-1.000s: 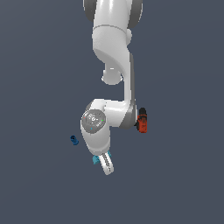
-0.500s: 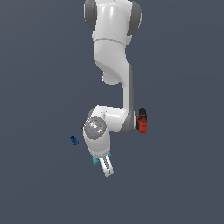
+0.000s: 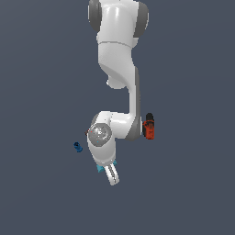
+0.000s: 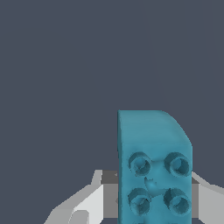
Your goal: Pick up a designated object from a clutter of objects.
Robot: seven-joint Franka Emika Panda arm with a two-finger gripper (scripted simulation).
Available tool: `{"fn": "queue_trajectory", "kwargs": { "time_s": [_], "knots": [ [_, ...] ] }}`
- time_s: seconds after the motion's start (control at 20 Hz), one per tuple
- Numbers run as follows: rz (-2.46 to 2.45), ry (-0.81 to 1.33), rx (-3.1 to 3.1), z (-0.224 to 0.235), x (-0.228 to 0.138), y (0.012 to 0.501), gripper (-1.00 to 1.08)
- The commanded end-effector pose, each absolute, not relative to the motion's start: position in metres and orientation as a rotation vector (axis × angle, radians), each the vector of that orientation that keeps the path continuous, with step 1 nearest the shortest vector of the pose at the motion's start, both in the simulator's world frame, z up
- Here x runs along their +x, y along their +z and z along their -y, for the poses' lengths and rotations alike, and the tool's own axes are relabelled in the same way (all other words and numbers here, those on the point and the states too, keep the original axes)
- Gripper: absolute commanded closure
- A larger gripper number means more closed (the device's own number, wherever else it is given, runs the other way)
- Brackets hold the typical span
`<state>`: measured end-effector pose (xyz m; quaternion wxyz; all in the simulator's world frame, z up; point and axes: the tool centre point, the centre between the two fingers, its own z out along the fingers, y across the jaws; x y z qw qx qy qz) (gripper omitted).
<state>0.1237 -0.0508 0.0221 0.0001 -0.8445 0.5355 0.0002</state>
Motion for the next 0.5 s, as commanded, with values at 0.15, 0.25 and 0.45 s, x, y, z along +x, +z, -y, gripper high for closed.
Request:
{"fn": "queue_trajectory", "kwargs": {
  "time_s": [0.15,0.25,0.45],
  "knots": [
    [-1.682,0.001,-2.653,0.05,0.123,0.024,1.08],
    [-1.682,0.001,-2.653,0.048,0.122,0.027,1.08],
    [-1.682,0.001,-2.653,0.042,0.117,0.038,1.08]
  ]
}}
